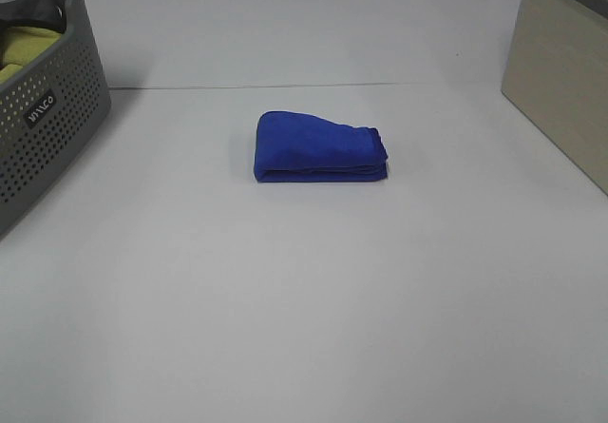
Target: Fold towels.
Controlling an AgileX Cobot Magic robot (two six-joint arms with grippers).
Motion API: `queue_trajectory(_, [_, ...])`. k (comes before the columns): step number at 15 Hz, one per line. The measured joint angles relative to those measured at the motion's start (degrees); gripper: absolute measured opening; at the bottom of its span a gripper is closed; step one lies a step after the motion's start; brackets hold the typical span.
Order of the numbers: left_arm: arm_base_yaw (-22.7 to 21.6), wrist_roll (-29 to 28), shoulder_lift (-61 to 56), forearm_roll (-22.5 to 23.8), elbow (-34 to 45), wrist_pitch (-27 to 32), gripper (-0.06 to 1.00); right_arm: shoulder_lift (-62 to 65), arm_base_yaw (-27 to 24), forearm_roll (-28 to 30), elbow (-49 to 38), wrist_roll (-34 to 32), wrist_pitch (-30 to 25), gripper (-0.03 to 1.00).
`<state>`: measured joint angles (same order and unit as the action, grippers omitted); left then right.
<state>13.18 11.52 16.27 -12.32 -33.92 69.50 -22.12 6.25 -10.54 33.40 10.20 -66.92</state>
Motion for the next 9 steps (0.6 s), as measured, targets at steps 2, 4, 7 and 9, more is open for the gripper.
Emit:
queue_trajectory(2, [0.0,1.26,-6.25,0.0,2.81,-2.12,0.62,3.95,0.0,0.97,-2.23,0.0,1.03,0.85])
queue_trajectory(4, [0.0,2.35,-8.42,-0.11,2.98,-4.3,0.62,7.51,0.0,1.26,-3.09,-0.06,3.32,0.85])
queue_trajectory(7, [0.0,4.24,-8.82,-0.63,4.81,-7.22,0.62,8.19,0.0,1.32,-4.07,-0.06,5.04,0.85])
queue_trajectory(9, [0.0,4.81,-8.82,-0.8,4.87,-7.73,0.62,8.19,0.0,1.38,-4.24,-0.06,5.39,0.85])
